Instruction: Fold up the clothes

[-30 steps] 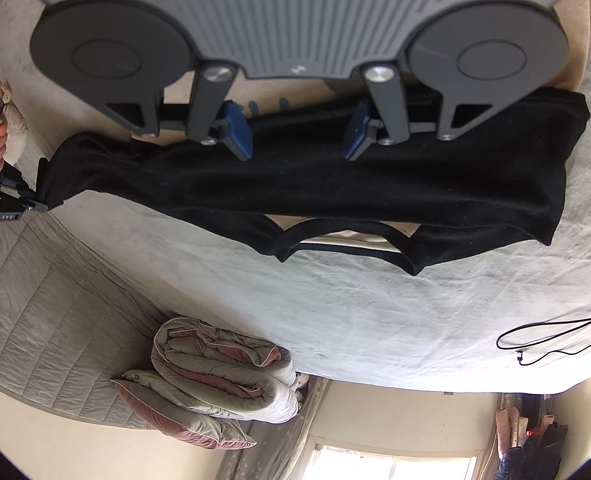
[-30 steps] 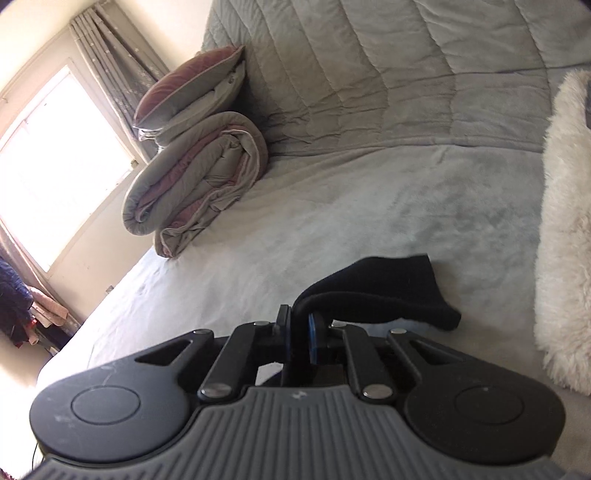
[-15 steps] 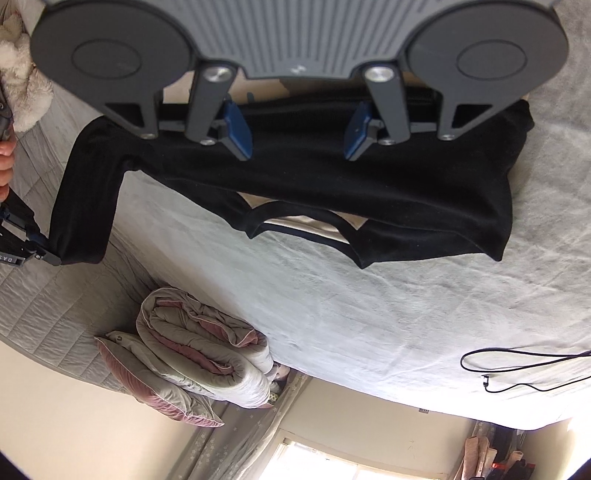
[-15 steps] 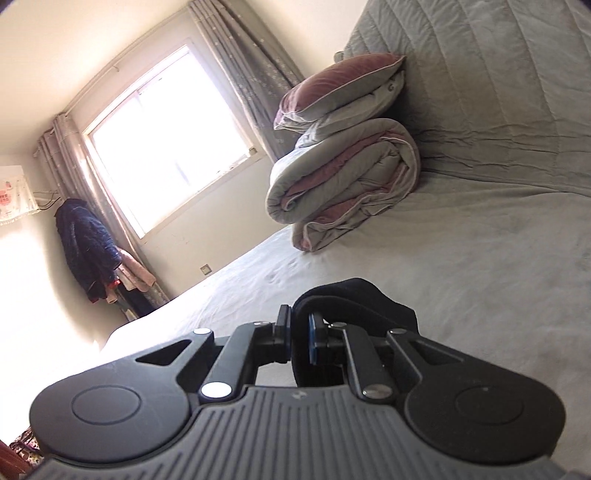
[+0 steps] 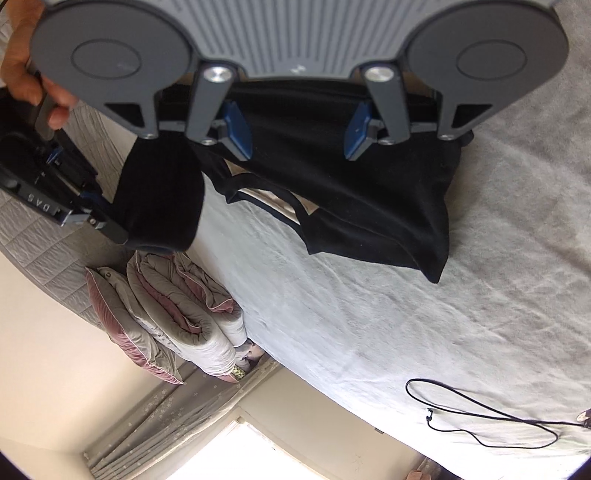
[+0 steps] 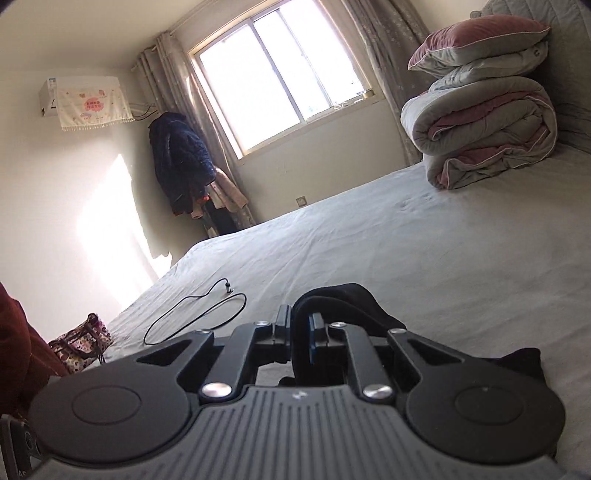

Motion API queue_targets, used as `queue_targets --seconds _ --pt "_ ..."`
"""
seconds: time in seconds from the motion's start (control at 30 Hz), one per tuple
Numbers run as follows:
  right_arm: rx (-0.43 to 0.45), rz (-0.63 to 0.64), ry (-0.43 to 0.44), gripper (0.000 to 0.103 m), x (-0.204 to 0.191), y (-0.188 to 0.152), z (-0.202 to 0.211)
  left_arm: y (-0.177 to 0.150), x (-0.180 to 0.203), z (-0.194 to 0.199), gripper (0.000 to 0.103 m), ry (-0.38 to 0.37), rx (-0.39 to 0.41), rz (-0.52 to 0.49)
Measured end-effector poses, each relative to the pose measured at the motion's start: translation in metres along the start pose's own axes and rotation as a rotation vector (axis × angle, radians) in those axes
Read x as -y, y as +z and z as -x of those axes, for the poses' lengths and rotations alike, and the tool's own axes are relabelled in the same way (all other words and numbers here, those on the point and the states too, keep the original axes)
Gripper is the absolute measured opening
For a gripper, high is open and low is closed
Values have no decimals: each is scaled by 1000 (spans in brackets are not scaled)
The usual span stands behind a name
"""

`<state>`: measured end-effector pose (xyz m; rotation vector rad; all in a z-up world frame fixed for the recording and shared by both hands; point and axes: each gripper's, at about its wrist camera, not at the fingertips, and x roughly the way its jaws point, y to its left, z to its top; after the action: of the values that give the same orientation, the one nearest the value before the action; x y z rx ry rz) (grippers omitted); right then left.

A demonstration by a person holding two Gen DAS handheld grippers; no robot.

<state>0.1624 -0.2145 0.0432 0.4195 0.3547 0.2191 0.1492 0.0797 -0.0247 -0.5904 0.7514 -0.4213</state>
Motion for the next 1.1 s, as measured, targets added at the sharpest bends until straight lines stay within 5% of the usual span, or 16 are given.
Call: queue_targets --seconds 0.2,0.4,0.67,0.93,1.1 --pt "-144 59 34 12 -14 -53 -21 -1 -10 -5 57 -30 -17 49" --pt "-197 19 69 14 -12 -66 -17 -1 -17 -10 57 -56 -30 95" --pt "-268 -34 115 39 -10 -84 -12 2 -25 -8 57 -91 -33 157" --pt "-259 -219 98 41 1 -75 -33 9 -41 -3 61 -120 -45 247" --pt "-248 -109 111 41 -27 -74 -42 13 -54 1 66 -129 -43 295"
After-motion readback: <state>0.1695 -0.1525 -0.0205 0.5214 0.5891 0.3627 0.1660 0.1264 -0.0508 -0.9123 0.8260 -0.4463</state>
